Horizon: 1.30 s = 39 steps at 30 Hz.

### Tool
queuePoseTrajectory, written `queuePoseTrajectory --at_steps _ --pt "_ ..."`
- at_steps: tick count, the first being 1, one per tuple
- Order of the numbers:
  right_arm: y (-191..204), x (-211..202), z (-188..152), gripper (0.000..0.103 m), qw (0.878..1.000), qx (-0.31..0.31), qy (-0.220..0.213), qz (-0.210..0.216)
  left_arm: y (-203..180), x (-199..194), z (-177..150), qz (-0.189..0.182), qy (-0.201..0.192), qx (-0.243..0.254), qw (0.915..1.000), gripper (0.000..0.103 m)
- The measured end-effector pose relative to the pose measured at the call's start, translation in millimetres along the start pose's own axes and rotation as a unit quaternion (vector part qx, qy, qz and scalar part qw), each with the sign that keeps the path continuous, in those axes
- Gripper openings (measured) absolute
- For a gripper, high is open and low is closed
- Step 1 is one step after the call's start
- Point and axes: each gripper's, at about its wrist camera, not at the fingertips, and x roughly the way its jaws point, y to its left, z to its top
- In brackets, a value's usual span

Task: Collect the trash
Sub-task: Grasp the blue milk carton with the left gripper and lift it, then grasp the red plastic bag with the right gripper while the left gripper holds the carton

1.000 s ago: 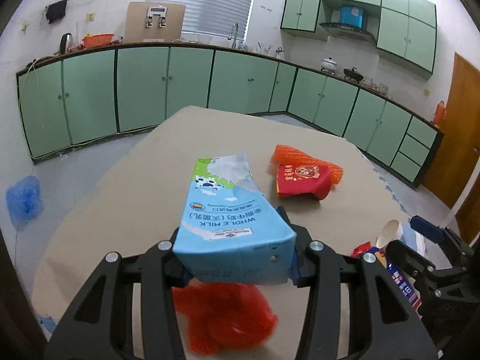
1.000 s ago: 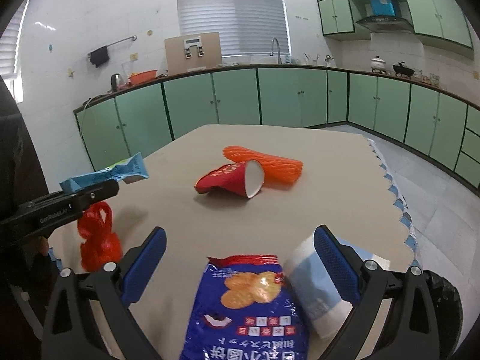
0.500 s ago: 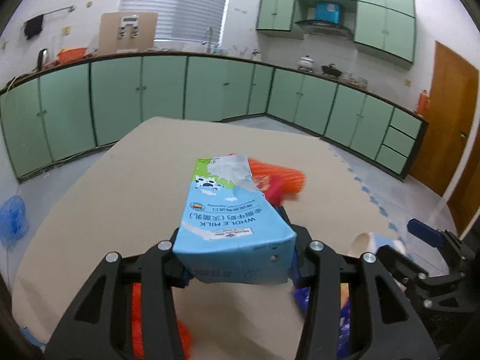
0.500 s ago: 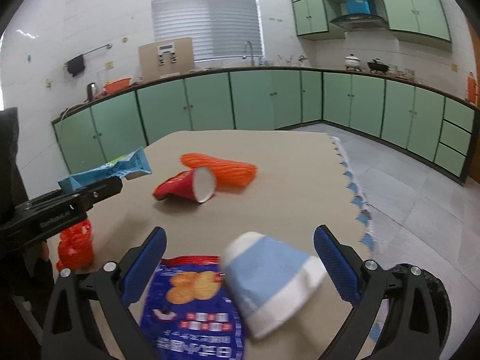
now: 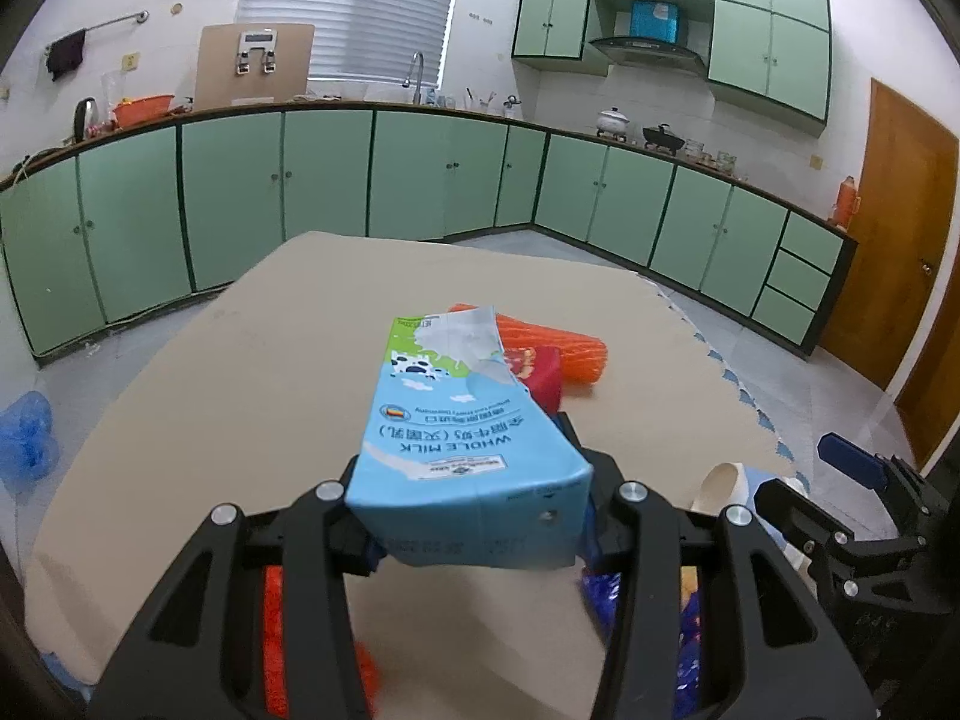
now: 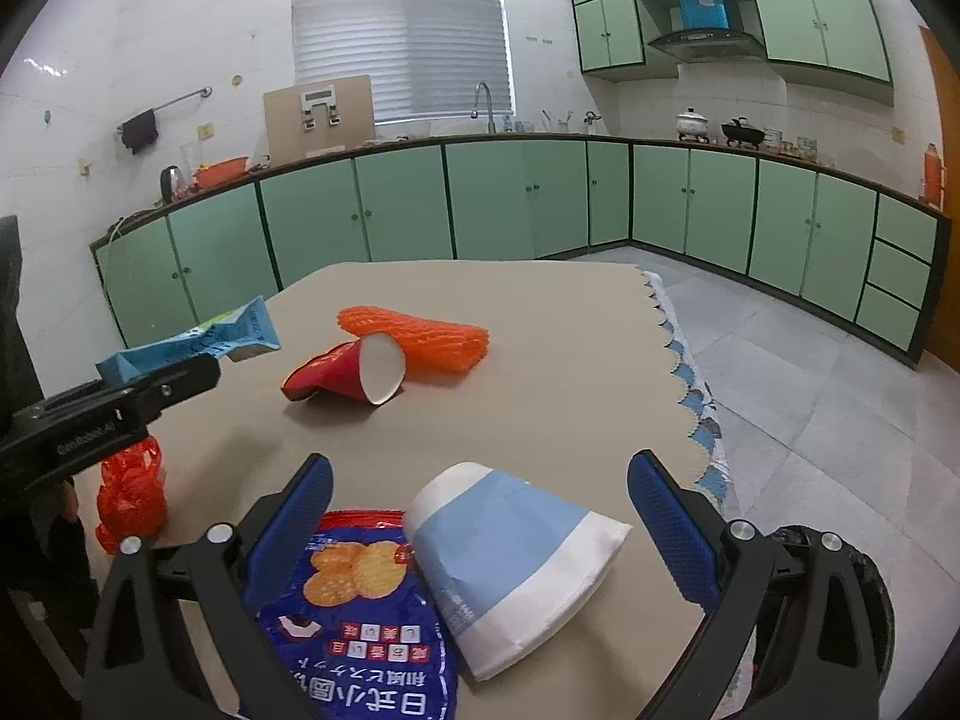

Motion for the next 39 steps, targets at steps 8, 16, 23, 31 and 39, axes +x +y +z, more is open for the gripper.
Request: queuePoseTrajectory --at_steps 8,16,23,31,39 --pt "30 -4 -1 0.097 0.999 -0.013 -0.007 0.031 33 -34 0 0.037 -0.011 0.002 0.9993 0.044" --pt "73 -3 4 0.096 0.997 -0.02 -0.016 0.07 79 -67 -8 0.088 -0.014 -0.006 0.996 0.044" --pt "111 3 9 0.096 0.994 -0.037 -0.015 0.103 104 -83 -20 0.116 -0.009 -0.008 0.9931 0.044" --pt "143 9 5 0.094 0.99 -0.059 0.0 0.125 123 -85 -38 0.132 0.008 -0.021 0.991 0.044" --pt "162 20 -9 0.086 0.986 -0.072 0.033 0.147 137 -81 -49 0.136 0.019 -0.033 0.99 0.044"
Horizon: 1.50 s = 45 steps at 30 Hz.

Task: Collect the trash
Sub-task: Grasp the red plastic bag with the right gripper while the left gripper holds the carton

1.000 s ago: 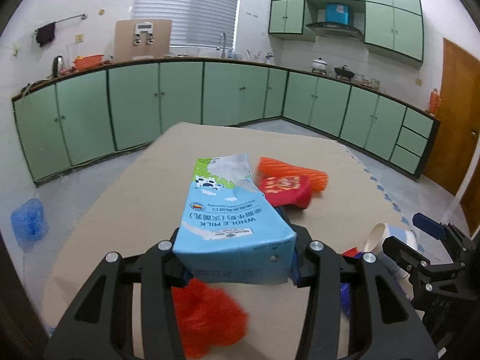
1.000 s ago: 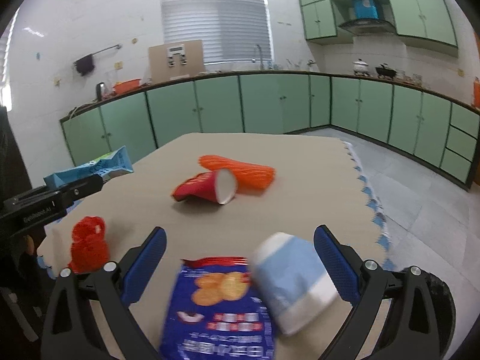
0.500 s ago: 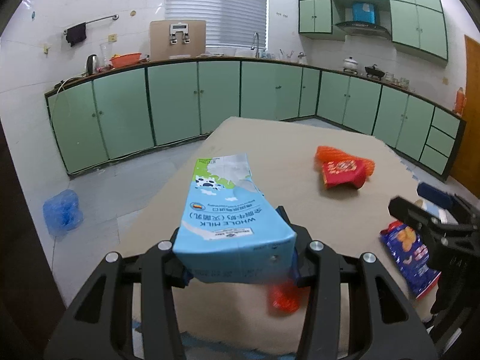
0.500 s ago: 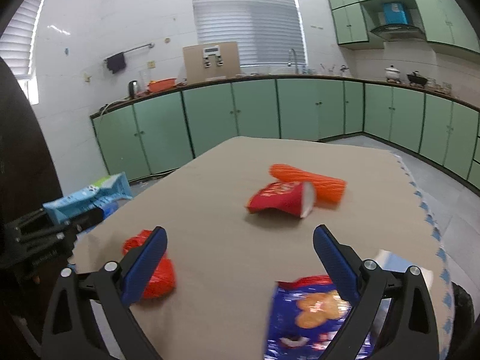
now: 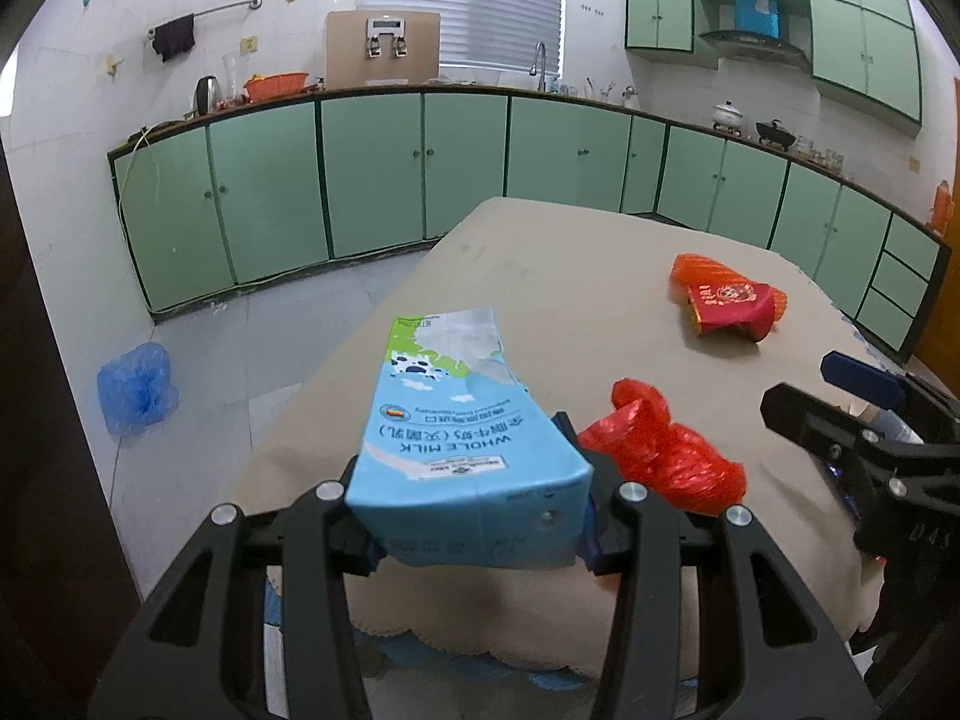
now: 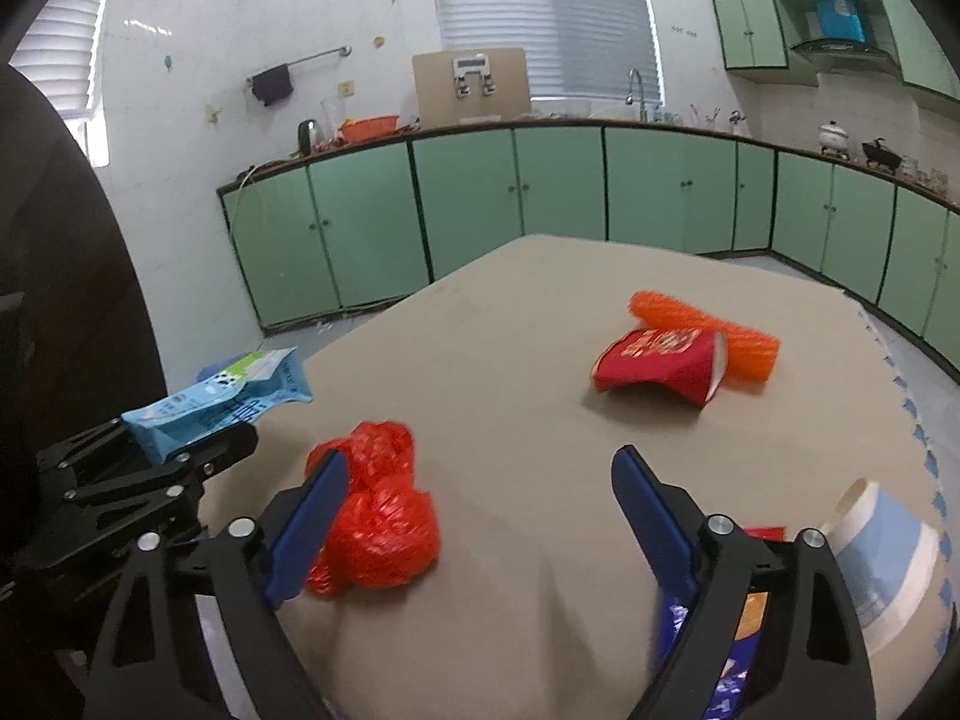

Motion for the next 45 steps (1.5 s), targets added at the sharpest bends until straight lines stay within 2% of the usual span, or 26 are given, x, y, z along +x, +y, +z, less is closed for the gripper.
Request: queuePoseTrajectory --at_steps 6,12,15,17,22,25,26,32,37,40,42,43,44,45 --pt "16 11 -7 0.078 0.999 -0.015 0.026 0.022 10 4 -5 0.007 0.008 -0.008 0.9999 0.044" --pt "28 22 -11 0.064 0.998 -0.027 0.045 0.038 11 6 -7 0.01 0.014 -0.008 0.9998 0.044" --pt "30 26 -12 0.054 0.997 -0.031 0.055 0.046 13 8 -8 0.009 0.018 -0.01 0.9997 0.044" --pt "31 30 -14 0.042 0.996 -0.032 0.064 0.061 13 9 -9 0.009 0.019 -0.011 0.9997 0.044" --pt "34 30 -13 0.02 0.994 -0.036 0.066 0.08 8 8 -8 0.007 0.018 -0.006 0.9998 0.044" --pt "32 25 -11 0.013 0.994 -0.035 0.062 0.087 4 6 -5 0.003 0.016 -0.003 0.9999 0.044" --pt "31 22 -10 0.003 0.994 -0.037 0.059 0.086 4 5 -4 0.001 0.015 -0.002 0.9999 0.044" --pt "20 5 -1 0.002 0.997 -0.035 0.034 0.068 -12 2 2 -0.012 0.007 0.009 0.9999 0.044" --pt "-4 -10 6 0.0 0.999 -0.022 0.011 0.031 -26 0 5 -0.022 0.004 0.019 0.9996 0.044" --pt "-20 -10 7 0.0 1.0 -0.005 0.018 0.022 -32 2 4 -0.027 0.007 0.022 0.9994 0.044" --pt "-25 -9 6 0.005 0.999 0.007 0.028 0.035 -35 3 4 -0.028 0.008 0.024 0.9993 0.044" --pt "-27 -9 7 0.011 0.999 0.012 0.028 0.043 -36 3 3 -0.028 0.008 0.025 0.9993 0.044" --pt "-26 -9 5 0.025 0.998 0.014 0.03 0.054 -36 3 2 -0.027 0.008 0.026 0.9993 0.044" --pt "-25 -8 5 0.032 0.998 0.013 0.031 0.057 -36 2 1 -0.026 0.008 0.026 0.9993 0.044"
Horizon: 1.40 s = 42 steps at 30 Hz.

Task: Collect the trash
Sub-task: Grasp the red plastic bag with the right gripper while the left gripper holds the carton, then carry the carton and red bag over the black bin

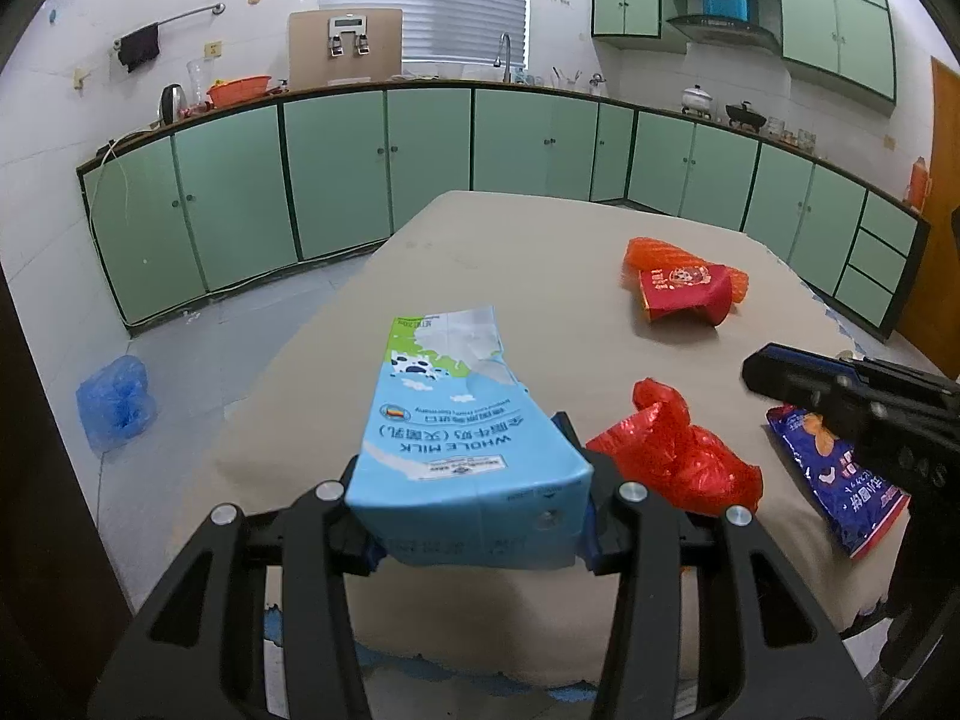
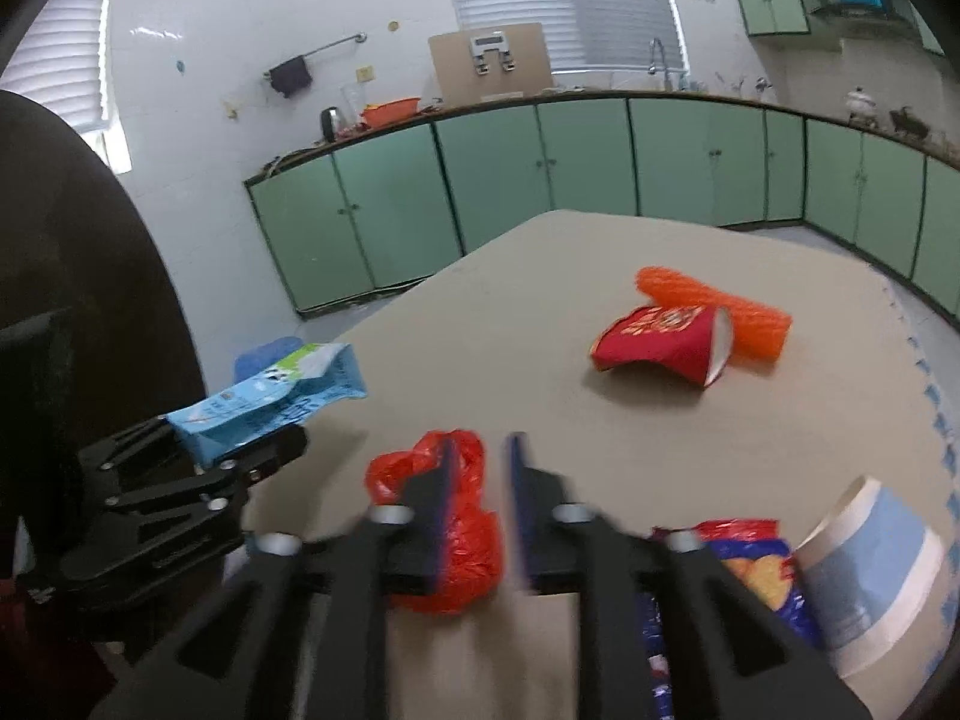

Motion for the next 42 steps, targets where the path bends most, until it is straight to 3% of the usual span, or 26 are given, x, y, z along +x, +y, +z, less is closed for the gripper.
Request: queuePoseTrajectory --at_steps 1,2,8,12,13,14,21,30,36,42 --pt "3 1 -1 0.043 1.0 -0.004 0.0 0.003 1 -1 -1 0.001 0.0 0.0 1.0 0.044" --pt "7 3 -2 0.047 1.0 -0.01 0.002 0.008 2 -1 -2 0.003 0.0 0.0 1.0 0.044" --pt "27 27 -13 0.062 0.999 -0.027 0.035 0.013 14 -1 -9 0.017 0.009 -0.007 0.9998 0.044" --pt "28 45 -23 0.061 0.997 -0.034 0.063 0.003 22 1 -13 0.022 0.014 -0.017 0.9995 0.044" --pt "26 47 -25 0.045 0.997 -0.033 0.068 0.005 22 1 -13 0.021 0.014 -0.018 0.9995 0.044" --pt "25 46 -25 0.042 0.997 -0.031 0.067 0.011 22 1 -13 0.021 0.013 -0.018 0.9995 0.044" --pt "11 16 -9 0.04 1.0 -0.018 0.02 -0.003 7 -2 -1 -0.002 -0.001 -0.008 1.0 0.044" --pt "-48 -60 12 0.04 0.995 0.028 -0.051 -0.081 -65 -5 32 -0.078 -0.04 0.038 0.9955 0.044" --pt "-101 -123 5 0.04 0.982 0.066 -0.086 -0.154 -139 -3 48 -0.148 -0.056 0.066 0.9851 0.044" --pt "-149 -181 -10 0.04 0.964 0.101 -0.108 -0.222 -221 -3 49 -0.215 -0.063 0.101 0.9693 0.044"
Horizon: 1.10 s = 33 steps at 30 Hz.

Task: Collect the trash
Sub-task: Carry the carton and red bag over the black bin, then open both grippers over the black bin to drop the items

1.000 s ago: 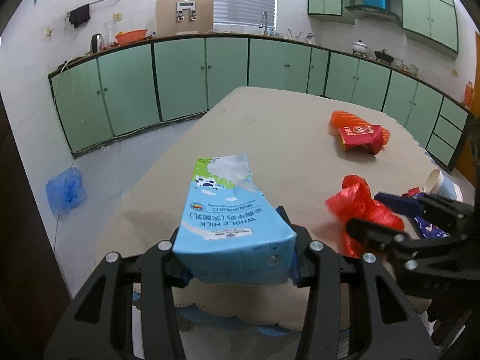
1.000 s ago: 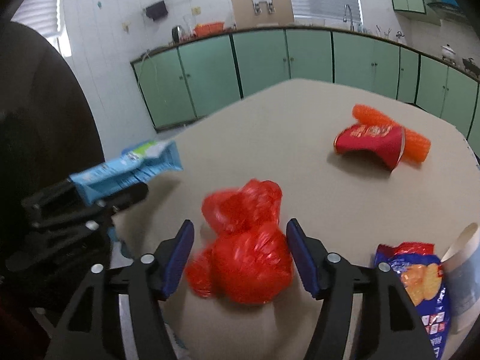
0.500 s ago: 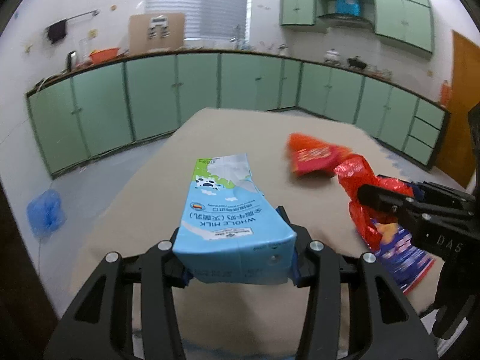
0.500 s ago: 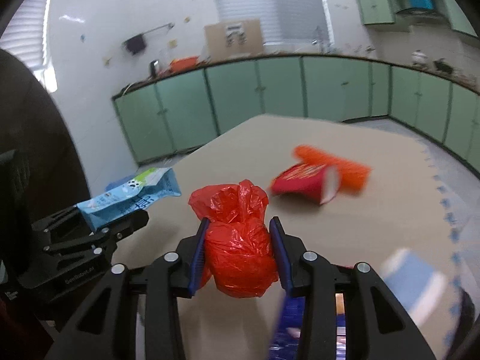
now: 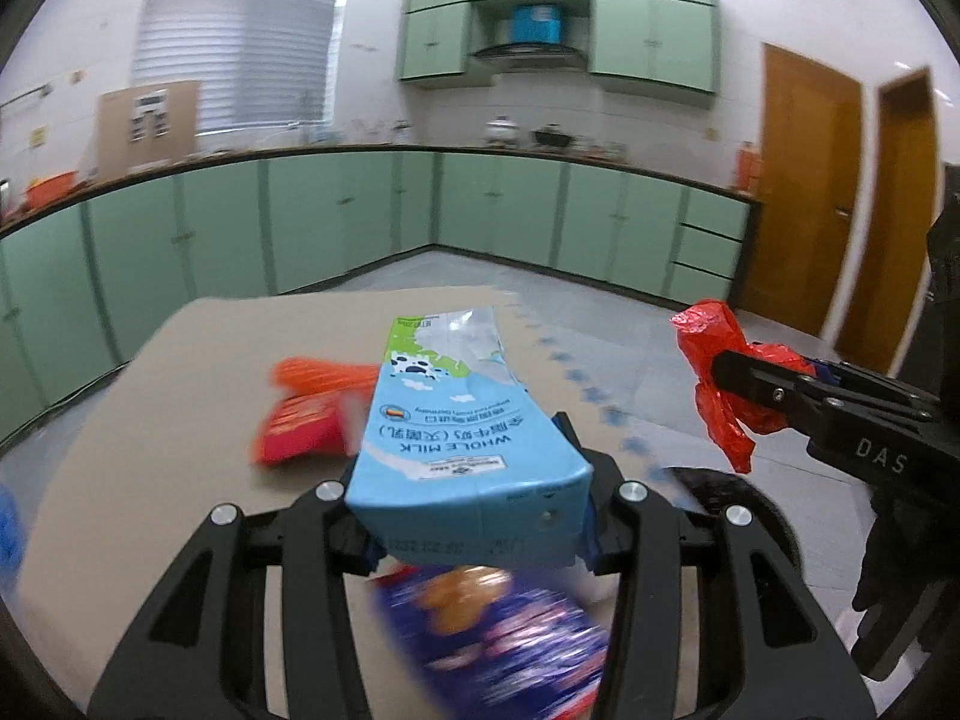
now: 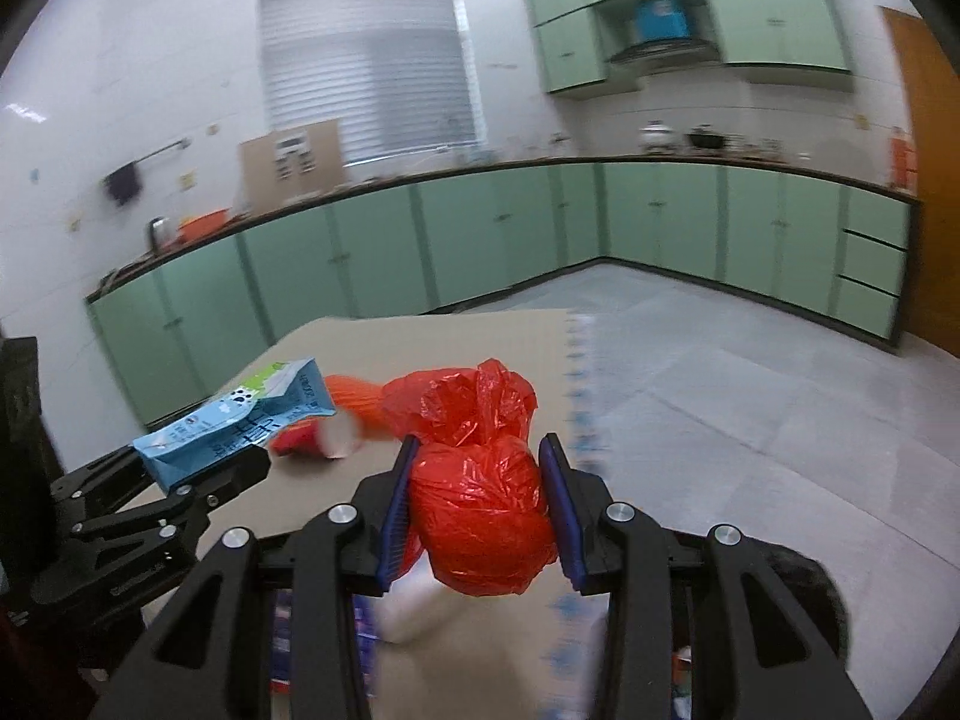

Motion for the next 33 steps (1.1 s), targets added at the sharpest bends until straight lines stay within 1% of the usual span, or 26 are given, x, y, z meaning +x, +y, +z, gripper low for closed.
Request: queuePoseTrajectory --at_steps 4,7,10,16,18,22,27,30,33 --pt "-46 -19 -3 0.04 0.999 0.019 -0.006 -0.047 -44 20 5 -0.041 0.0 0.016 0.9991 0.044" --pt "-83 -30 -8 0.04 0.996 0.037 -0.006 -0.082 -85 37 5 -0.077 0.003 0.029 0.9966 0.044" --pt "-114 -39 -16 0.04 0.992 0.054 -0.004 -0.11 -121 52 0 -0.107 0.008 0.041 0.9934 0.044" --pt "-166 -46 -34 0.04 0.985 0.079 0.008 -0.153 -177 79 -18 -0.146 0.026 0.062 0.987 0.044" --pt "-180 -47 -42 0.04 0.983 0.087 0.012 -0.163 -192 88 -25 -0.154 0.033 0.067 0.9852 0.044" --pt "-203 -45 -57 0.04 0.979 0.101 0.025 -0.176 -210 106 -39 -0.164 0.048 0.072 0.9827 0.044" --pt "-225 -38 -70 0.04 0.976 0.11 0.037 -0.186 -226 133 -45 -0.165 0.064 0.082 0.9808 0.044" --pt "-235 -35 -77 0.041 0.974 0.117 0.043 -0.191 -233 142 -45 -0.168 0.07 0.082 0.9799 0.044" --pt "-242 -29 -87 0.044 0.972 0.126 0.055 -0.193 -239 152 -47 -0.17 0.08 0.085 0.9785 0.045"
